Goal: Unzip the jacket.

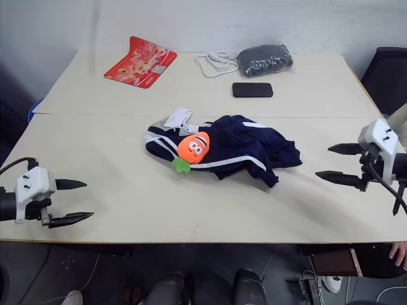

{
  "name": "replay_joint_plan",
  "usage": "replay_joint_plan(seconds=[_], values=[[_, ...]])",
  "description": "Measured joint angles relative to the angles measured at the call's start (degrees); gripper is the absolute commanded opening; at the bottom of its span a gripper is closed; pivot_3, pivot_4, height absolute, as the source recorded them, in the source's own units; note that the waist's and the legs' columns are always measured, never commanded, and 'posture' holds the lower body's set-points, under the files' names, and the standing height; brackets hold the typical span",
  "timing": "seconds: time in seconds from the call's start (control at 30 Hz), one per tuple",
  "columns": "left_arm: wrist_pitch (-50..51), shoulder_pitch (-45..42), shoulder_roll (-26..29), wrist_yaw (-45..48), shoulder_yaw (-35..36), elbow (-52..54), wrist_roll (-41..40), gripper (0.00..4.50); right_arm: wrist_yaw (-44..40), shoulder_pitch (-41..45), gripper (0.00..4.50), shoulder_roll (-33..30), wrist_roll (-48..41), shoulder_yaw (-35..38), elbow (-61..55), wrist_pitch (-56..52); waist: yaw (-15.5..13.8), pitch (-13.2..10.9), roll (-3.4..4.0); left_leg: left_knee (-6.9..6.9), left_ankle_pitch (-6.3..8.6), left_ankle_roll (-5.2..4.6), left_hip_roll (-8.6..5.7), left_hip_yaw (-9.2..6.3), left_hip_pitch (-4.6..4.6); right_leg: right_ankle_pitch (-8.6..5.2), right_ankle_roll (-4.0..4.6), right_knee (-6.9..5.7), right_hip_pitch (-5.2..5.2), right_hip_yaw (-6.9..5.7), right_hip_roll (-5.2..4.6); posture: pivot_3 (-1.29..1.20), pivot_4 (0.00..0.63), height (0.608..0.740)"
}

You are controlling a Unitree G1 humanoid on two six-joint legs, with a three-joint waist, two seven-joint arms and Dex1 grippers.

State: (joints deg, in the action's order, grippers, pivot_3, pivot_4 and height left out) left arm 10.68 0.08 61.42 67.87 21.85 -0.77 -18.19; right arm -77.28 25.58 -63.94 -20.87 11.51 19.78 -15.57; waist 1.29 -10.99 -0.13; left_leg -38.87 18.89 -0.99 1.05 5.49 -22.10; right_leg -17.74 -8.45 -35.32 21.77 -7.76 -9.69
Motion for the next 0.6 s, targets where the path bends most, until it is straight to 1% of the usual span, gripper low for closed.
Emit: replay_joint_plan(seconds=[0.13, 0.27, 0.6], values=[[-1.31, -0.92, -0.01, 0.21, -0.53, -0.17, 0.55, 4.49, 0.08, -0.87, 4.5, 0.11, -0.29, 0.17, -1.18, -0.5, 0.15, 0.0, 0.0, 0.01, 0.0, 0.0, 0.0, 0.0, 0.0, 0.0, 0.0, -0.01, 0.01, 0.0, 0.0, 0.0, 0.15, 0.74], [-1.31, -2.51, -0.28, -1.66, -0.97, -1.53, 1.32, 4.49, 0.36, -1.37, 4.5, 0.17, -1.06, 0.18, -1.6, -1.31, 0.19, 0.0, 0.0, -0.01, 0.0, 0.0, 0.0, 0.0, 0.0, 0.0, 0.0, -0.03, 0.01, 0.01, 0.0, 0.0, 0.15, 0.74], [5.4, -2.59, -1.01, -2.13, -1.51, 1.92, -0.75, 4.49, 1.14, -1.3, 4.5, 1.06, -2.25, 0.18, -2.83, -3.72, 0.17, 0.0, 0.0, -0.03, 0.0, 0.0, 0.0, -0.03, 0.0, 0.0, 0.0, -0.07, 0.04, 0.03, 0.0, 0.0, 0.15, 0.74]])
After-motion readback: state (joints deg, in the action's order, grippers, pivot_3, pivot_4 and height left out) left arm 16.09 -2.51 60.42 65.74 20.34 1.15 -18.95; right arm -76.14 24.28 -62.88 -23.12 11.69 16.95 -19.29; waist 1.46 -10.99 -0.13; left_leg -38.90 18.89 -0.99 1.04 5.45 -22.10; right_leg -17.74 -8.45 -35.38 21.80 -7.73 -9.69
